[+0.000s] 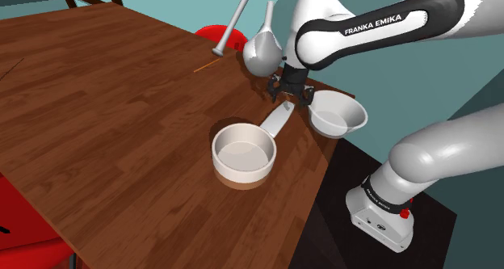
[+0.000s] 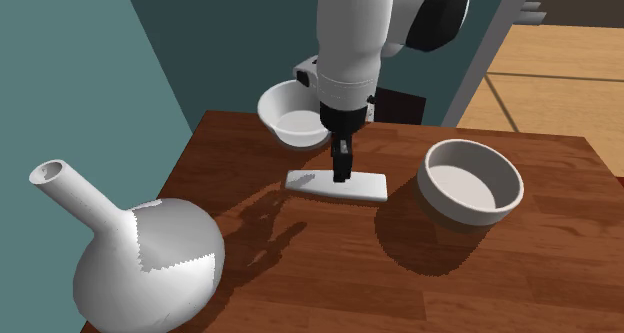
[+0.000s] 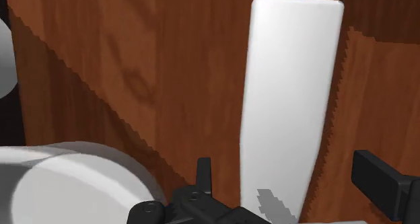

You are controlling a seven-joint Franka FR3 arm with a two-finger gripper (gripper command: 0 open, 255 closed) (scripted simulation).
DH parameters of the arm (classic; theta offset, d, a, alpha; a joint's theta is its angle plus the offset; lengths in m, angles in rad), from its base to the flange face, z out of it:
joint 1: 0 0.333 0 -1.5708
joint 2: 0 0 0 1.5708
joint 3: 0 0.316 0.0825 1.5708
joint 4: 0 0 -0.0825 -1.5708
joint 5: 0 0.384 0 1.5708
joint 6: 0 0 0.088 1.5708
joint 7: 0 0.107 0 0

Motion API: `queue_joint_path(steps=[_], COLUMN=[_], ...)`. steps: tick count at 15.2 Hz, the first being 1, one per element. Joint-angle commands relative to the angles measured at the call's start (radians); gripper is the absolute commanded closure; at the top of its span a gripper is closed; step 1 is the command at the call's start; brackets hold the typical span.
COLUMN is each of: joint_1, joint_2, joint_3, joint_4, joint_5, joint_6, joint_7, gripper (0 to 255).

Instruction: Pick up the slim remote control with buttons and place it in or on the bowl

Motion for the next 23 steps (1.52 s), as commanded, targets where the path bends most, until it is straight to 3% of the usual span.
queue_joint_path(steps=[1, 8, 16, 17, 23], joint_1=[-0.031, -0.039, -0.039, -0.039, -0.039], joint_2=[0.062, 0.136, 0.136, 0.136, 0.136], joint_3=[0.030, 0.056, 0.056, 0.056, 0.056], joint_4=[0.009, -0.043, -0.043, -0.043, -0.043], joint_5=[-0.002, -0.013, -0.013, -0.013, -0.012], joint_6=[0.062, 0.186, 0.186, 0.186, 0.186], joint_7=[0.096, 0.110, 0.111, 0.111, 0.111], gripper=[0, 0, 0, 255, 255])
